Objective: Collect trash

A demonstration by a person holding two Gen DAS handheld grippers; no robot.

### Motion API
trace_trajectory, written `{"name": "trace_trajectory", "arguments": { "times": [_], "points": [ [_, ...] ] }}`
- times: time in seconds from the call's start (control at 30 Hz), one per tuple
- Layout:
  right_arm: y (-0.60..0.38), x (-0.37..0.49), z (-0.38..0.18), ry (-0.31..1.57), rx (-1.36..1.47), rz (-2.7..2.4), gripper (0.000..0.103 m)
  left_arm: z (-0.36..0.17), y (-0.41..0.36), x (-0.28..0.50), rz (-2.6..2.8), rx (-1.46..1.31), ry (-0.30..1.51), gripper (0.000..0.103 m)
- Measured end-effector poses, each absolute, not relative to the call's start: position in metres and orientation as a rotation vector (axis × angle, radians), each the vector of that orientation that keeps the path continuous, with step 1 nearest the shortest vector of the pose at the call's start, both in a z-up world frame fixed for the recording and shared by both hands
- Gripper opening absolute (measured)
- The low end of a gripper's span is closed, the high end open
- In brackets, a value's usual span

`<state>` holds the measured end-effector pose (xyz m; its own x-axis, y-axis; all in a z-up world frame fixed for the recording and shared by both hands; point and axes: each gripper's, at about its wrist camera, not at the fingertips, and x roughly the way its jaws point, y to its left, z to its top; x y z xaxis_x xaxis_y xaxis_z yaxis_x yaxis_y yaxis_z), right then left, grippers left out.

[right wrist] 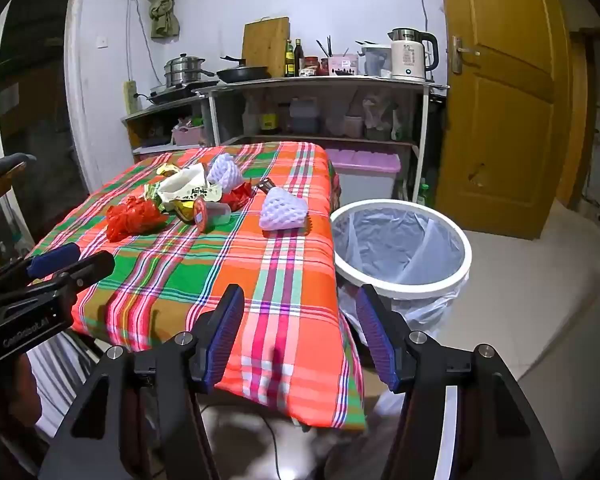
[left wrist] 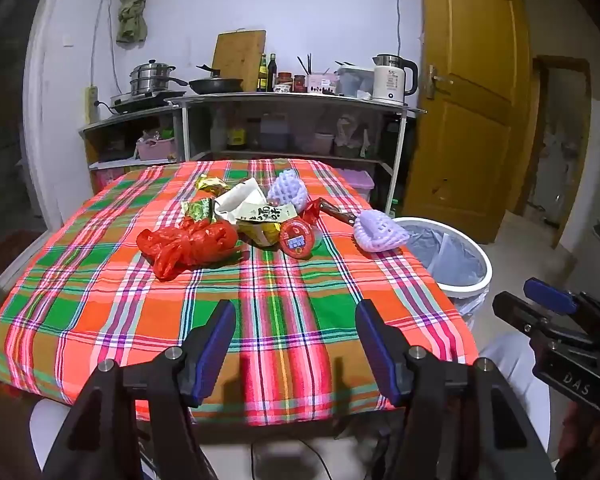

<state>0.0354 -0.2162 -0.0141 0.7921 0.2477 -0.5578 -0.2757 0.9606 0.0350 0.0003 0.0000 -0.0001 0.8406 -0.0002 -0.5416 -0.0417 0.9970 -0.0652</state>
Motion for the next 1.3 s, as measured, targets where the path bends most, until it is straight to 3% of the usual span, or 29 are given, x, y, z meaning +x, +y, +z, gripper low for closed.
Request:
{"name": "trace_trajectory", "arguments": {
  "times": [1.3],
  "points": [
    [-0.216,0.035,-0.012,0.588,-0.057,0.281,0.059,0.002,0.002,-0.001,0.018,-0.079,0.57,0.062]
  ]
}}
